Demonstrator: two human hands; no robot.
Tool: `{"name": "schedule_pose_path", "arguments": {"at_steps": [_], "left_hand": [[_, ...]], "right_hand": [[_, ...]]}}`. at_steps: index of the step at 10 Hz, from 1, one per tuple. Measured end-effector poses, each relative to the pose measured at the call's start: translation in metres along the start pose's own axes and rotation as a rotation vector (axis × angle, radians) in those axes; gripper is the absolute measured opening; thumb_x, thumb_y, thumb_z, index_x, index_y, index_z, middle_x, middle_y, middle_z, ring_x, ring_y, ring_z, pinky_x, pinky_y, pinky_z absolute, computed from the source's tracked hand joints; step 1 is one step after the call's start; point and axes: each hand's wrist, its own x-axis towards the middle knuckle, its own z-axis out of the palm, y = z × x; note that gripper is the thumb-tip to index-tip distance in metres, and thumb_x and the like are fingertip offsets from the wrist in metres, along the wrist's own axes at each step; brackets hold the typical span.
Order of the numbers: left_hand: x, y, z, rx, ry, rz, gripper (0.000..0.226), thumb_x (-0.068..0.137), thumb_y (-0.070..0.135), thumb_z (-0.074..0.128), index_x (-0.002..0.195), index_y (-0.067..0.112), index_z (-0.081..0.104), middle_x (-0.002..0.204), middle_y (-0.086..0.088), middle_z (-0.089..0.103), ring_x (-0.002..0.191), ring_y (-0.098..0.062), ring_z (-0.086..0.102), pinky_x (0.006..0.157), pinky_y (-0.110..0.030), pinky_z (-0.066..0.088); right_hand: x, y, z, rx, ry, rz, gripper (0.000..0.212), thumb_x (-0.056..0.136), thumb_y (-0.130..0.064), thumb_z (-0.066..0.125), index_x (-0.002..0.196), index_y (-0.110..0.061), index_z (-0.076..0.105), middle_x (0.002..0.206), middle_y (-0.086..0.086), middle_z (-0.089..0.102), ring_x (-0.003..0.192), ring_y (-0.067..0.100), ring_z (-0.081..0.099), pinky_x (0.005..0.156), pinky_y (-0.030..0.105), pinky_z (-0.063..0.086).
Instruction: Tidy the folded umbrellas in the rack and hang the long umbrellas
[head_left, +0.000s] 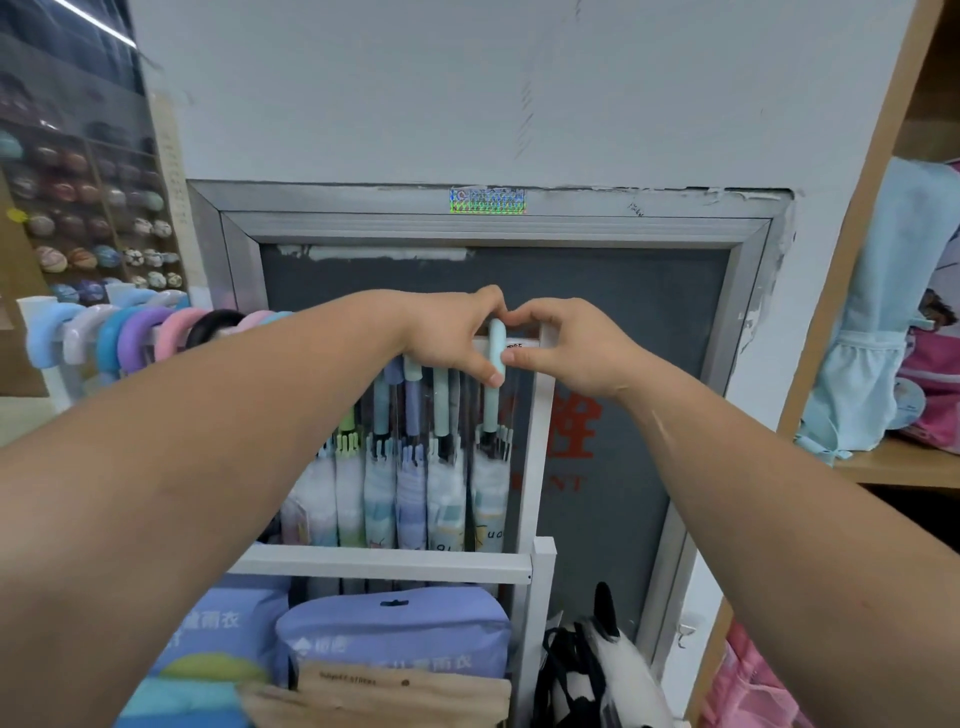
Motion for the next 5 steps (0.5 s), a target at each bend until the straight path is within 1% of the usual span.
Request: {"name": "schedule_pose_path", "arguments": {"at_steps": [1, 2, 3, 4, 5], "left_hand": [[-0.007, 0.002, 0.005, -0.012, 0.058, -0.027, 0.075, 0.075, 0.055, 0.081, 0.133, 0.031, 0.04, 0.125, 0.002, 0.059, 0.114, -0.021, 0.058, 0.099, -0.046, 0.05], [-0.023, 0.005, 0.015, -0.06, 0.175, -0.045, 0.093, 0.078, 0.049, 0.083, 0.153, 0.024, 0.035, 0.153, 0.001, 0.048, 0.139, -0.018, 0.046, 0.114, -0.036, 0.039], [-0.046, 0.009, 0.023, -0.039, 0.301, -0.094, 0.102, 0.078, 0.057, 0.079, 0.159, 0.028, 0.025, 0.159, -0.001, 0.041, 0.145, -0.022, 0.039, 0.117, -0.042, 0.036], [-0.07, 0.009, 0.032, 0.003, 0.403, -0.124, 0.099, 0.078, 0.064, 0.074, 0.158, 0.029, 0.027, 0.159, -0.001, 0.041, 0.145, -0.027, 0.037, 0.117, -0.049, 0.034], [-0.098, 0.008, 0.038, 0.08, 0.46, -0.142, 0.103, 0.068, 0.079, 0.061, 0.155, 0.031, 0.033, 0.16, -0.002, 0.04, 0.147, -0.031, 0.035, 0.116, -0.055, 0.032]], "right_hand": [[-0.001, 0.001, 0.001, -0.06, 0.005, 0.009, 0.046, 0.085, -0.042, 0.075, 0.127, -0.028, 0.065, 0.131, -0.009, 0.061, 0.124, 0.01, 0.053, 0.103, 0.027, 0.04], [-0.006, -0.001, 0.002, -0.076, 0.059, -0.001, 0.049, 0.087, -0.043, 0.073, 0.132, -0.027, 0.061, 0.136, -0.005, 0.055, 0.129, 0.012, 0.049, 0.102, 0.024, 0.036], [-0.018, -0.005, 0.001, -0.072, 0.11, 0.009, 0.052, 0.088, -0.045, 0.07, 0.136, -0.027, 0.057, 0.14, -0.002, 0.052, 0.133, 0.015, 0.045, 0.108, 0.027, 0.035], [-0.036, -0.008, 0.002, -0.081, 0.114, 0.055, 0.055, 0.088, -0.051, 0.066, 0.137, -0.03, 0.055, 0.144, 0.0, 0.047, 0.138, 0.019, 0.04, 0.112, 0.038, 0.036], [-0.057, -0.021, -0.001, -0.108, 0.156, 0.134, 0.057, 0.088, -0.057, 0.062, 0.137, -0.03, 0.054, 0.146, 0.002, 0.043, 0.138, 0.023, 0.038, 0.113, 0.043, 0.036]]}}
